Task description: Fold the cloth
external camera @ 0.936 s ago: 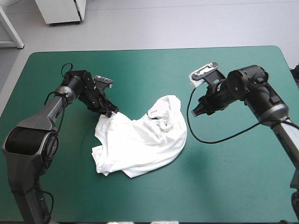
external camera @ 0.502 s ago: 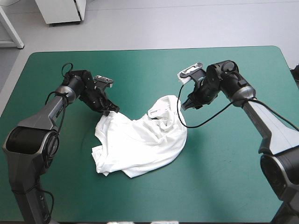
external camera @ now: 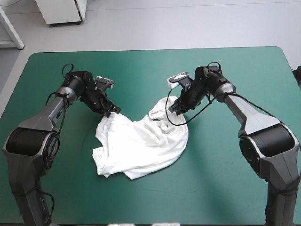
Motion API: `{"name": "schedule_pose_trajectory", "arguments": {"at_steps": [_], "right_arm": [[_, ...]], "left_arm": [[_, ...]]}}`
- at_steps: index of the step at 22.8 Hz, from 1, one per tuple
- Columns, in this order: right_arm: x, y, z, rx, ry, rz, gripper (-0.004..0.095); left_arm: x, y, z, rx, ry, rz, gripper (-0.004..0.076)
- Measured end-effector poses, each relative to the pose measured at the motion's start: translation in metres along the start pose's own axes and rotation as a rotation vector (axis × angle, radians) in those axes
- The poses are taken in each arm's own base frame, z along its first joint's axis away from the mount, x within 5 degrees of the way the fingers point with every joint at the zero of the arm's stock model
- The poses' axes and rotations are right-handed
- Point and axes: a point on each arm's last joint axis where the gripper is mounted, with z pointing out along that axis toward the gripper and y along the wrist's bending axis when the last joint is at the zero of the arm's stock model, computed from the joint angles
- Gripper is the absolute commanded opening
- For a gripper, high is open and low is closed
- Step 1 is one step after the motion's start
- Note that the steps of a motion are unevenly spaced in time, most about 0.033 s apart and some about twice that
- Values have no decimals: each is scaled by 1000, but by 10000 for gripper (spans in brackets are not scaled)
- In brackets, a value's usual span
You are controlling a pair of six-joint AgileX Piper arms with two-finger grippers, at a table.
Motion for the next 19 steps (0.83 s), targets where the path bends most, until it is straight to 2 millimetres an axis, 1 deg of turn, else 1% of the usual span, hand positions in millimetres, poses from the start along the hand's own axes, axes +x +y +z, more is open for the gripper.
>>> {"name": "schedule_pose_trajectory", "arguments": {"at_steps": [4,6,8,9,10,11,13,17,19], "right_arm": [[-3,-2,13,-16,5,12,447],[-3,-4,23,-31,17,22,445],[-4,-4,28,-45,20,30,377],[-5,-4,28,-48,19,28,250],[-5,-4,30,-52,23,30,167],[-5,-4,31,-56,27,31,5],[-5,-2,33,-76,35,39,-15],[-5,-3,33,-82,35,44,-15],[-4,-9,31,-94,34,64,-15]], "left_arm": [[0,0,0,1,2,0,-9],[0,0,0,1,2,1,-9],[0,0,0,1,2,1,-9],[0,0,0,0,1,1,-9],[0,0,0,0,1,1,-9],[0,0,0,0,1,3,-9],[0,0,0,0,1,4,-9],[-1,0,-2,1,1,6,-9],[-1,-3,-12,2,-3,13,-9]]}}
